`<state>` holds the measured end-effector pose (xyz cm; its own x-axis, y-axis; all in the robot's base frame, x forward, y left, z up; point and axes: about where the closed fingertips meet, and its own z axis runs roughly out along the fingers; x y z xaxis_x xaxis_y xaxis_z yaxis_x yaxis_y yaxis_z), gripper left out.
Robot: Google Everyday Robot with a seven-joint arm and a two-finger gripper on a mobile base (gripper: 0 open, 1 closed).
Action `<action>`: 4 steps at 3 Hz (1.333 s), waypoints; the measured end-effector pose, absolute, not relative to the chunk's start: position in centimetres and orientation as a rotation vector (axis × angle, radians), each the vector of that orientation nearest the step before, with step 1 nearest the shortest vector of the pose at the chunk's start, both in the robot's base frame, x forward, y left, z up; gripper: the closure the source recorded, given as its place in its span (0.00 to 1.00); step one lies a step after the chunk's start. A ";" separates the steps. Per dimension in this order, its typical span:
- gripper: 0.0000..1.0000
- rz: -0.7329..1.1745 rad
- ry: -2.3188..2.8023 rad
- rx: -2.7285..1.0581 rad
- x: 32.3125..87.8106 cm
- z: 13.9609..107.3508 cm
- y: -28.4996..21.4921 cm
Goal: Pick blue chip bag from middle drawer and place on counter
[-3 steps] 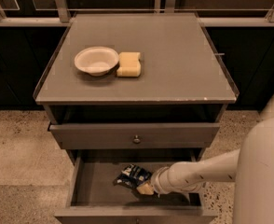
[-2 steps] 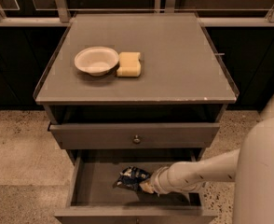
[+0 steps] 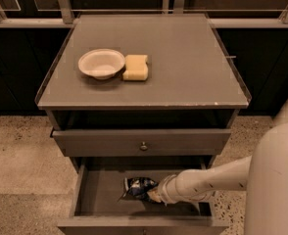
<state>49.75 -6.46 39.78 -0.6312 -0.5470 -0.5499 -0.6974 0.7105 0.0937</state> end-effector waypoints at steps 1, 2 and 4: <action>1.00 0.430 2.416 -0.950 49.6 40.6 -6.6; 1.00 0.458 2.435 -0.882 47.5 45.1 -9.1; 1.00 0.330 2.432 -0.710 40.8 56.7 -14.0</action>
Offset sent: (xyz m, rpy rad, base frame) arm -0.0527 -0.0685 0.1443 0.0538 0.0014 -0.0995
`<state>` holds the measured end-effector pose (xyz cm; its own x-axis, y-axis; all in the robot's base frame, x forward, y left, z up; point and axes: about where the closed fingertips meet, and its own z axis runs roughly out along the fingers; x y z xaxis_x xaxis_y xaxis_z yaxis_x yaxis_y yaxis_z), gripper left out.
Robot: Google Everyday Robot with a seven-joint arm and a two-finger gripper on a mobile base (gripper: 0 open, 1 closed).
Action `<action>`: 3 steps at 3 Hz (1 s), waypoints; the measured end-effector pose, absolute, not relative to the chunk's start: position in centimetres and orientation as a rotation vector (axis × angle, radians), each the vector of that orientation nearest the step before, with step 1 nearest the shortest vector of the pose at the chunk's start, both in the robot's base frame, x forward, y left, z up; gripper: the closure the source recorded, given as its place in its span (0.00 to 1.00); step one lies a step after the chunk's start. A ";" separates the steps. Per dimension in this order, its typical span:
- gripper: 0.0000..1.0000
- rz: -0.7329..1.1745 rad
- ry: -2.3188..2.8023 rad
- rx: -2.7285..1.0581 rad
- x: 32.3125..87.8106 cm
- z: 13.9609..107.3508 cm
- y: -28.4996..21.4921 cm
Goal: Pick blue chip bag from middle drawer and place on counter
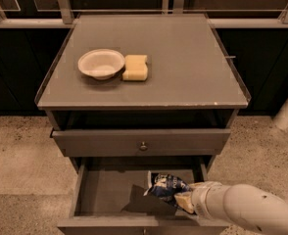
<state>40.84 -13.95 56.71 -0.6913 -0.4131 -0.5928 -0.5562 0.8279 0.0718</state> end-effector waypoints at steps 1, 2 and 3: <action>1.00 0.243 2.376 -0.713 41.4 60.6 -15.0; 1.00 0.244 2.376 -0.714 41.4 60.6 -14.9; 1.00 0.256 2.342 -0.752 41.9 62.9 -15.1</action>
Offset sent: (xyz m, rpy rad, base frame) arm 0.0036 -0.0114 0.0356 -0.0384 -0.0690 -0.0164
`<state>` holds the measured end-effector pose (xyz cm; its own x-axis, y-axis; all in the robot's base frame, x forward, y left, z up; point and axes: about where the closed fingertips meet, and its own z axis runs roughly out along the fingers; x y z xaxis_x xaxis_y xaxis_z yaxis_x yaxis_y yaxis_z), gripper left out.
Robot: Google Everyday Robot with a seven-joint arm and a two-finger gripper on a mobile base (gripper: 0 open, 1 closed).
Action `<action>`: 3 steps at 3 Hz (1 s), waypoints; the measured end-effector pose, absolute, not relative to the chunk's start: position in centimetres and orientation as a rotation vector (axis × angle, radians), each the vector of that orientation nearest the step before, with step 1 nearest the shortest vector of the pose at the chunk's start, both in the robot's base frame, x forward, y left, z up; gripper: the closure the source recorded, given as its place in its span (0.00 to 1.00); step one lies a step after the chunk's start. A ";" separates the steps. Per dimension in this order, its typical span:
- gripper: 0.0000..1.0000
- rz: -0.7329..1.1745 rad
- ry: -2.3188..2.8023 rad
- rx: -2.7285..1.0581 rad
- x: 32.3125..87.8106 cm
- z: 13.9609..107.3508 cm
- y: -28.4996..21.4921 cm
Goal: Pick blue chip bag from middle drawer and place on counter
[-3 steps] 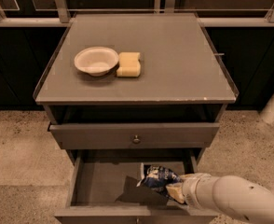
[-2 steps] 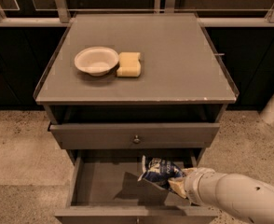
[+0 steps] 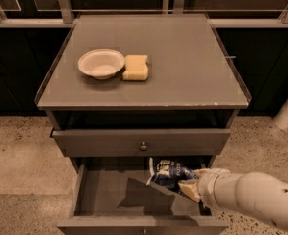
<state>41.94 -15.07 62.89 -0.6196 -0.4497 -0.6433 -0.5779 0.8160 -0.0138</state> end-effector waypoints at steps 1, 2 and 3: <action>1.00 0.223 2.212 -0.825 43.3 72.0 -15.7; 1.00 0.188 2.080 -0.939 45.1 82.8 -15.5; 1.00 0.188 2.080 -0.939 45.1 82.8 -15.5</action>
Offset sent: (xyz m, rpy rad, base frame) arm 0.0456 -0.0033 0.2865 -0.0603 -0.3098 0.2393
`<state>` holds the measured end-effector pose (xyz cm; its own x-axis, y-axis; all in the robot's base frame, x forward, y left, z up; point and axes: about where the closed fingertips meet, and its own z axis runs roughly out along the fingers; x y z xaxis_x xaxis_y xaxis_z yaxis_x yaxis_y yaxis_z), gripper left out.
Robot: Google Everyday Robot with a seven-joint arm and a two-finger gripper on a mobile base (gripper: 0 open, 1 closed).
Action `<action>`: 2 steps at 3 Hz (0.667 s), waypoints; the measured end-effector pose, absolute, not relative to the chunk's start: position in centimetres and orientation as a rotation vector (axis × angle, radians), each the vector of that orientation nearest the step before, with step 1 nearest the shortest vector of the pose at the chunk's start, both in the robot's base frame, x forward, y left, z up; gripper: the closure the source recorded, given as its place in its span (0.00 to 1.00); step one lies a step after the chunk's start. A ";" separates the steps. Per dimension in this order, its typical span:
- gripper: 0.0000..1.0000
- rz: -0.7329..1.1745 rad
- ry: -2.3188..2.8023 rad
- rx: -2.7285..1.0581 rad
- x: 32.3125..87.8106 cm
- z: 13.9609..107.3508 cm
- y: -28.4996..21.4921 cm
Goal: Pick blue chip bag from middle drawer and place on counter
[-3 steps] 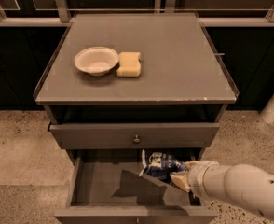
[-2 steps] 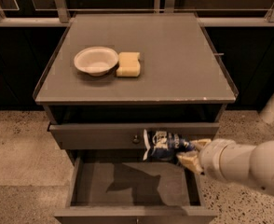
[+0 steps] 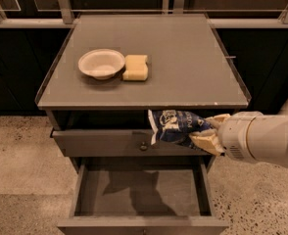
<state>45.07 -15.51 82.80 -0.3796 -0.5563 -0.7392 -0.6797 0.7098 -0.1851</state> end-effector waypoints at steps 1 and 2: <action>1.00 0.117 2.029 -0.911 45.8 85.3 -16.3; 1.00 0.038 1.970 -0.917 48.0 89.3 -17.0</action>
Offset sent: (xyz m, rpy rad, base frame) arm 0.0692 -0.0198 0.1212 -0.1252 -0.2575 -0.0271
